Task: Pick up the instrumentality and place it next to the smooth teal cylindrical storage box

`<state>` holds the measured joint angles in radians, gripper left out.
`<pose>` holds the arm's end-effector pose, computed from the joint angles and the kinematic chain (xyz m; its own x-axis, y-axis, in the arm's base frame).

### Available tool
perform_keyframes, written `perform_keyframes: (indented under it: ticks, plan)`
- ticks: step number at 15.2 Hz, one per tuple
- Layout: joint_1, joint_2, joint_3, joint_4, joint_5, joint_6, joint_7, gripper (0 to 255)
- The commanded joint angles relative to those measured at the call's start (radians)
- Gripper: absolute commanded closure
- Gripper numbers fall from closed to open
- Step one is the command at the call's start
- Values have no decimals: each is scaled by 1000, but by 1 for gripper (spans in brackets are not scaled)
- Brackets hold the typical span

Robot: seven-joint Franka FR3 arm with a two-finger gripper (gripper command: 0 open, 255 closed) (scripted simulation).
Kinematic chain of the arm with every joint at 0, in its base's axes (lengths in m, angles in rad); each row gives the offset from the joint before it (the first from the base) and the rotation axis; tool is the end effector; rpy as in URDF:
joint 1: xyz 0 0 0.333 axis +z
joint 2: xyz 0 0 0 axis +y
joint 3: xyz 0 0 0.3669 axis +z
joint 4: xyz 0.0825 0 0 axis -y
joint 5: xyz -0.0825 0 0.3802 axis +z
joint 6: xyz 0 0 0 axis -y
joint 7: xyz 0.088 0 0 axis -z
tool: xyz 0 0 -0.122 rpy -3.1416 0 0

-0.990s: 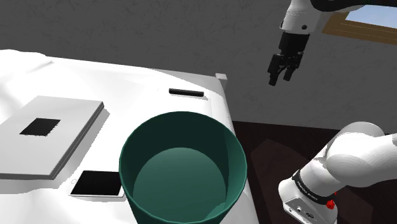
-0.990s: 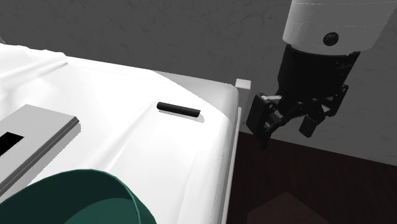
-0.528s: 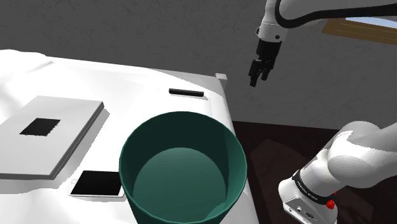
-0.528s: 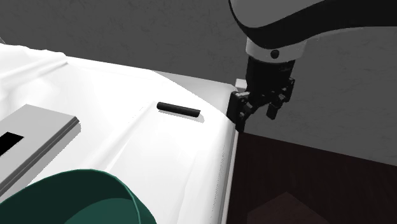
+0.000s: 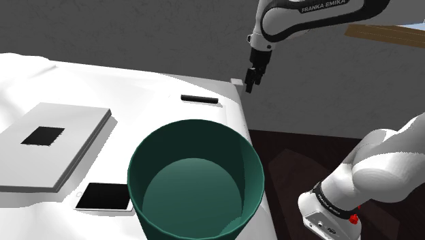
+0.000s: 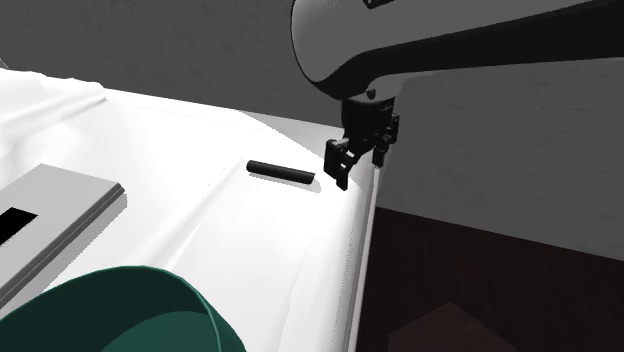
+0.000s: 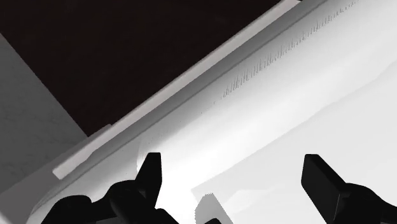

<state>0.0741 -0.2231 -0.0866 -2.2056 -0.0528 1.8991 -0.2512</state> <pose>0.4583 -0.0126 0.5032 0.9625 0.2565 -0.0888 0.2581 -0.9661 0.0074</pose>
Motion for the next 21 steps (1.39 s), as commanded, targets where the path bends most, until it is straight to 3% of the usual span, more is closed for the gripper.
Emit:
perform_keyframes:
  ticks: [1, 11, 21]
  plan:
    - [12, 69, 3, 34, 1, 49, -38, 0]
    - [47, 404, 37, 289, 5, 193, -222, 0]
    - [82, 717, 91, 617, -19, 239, -364, 0]
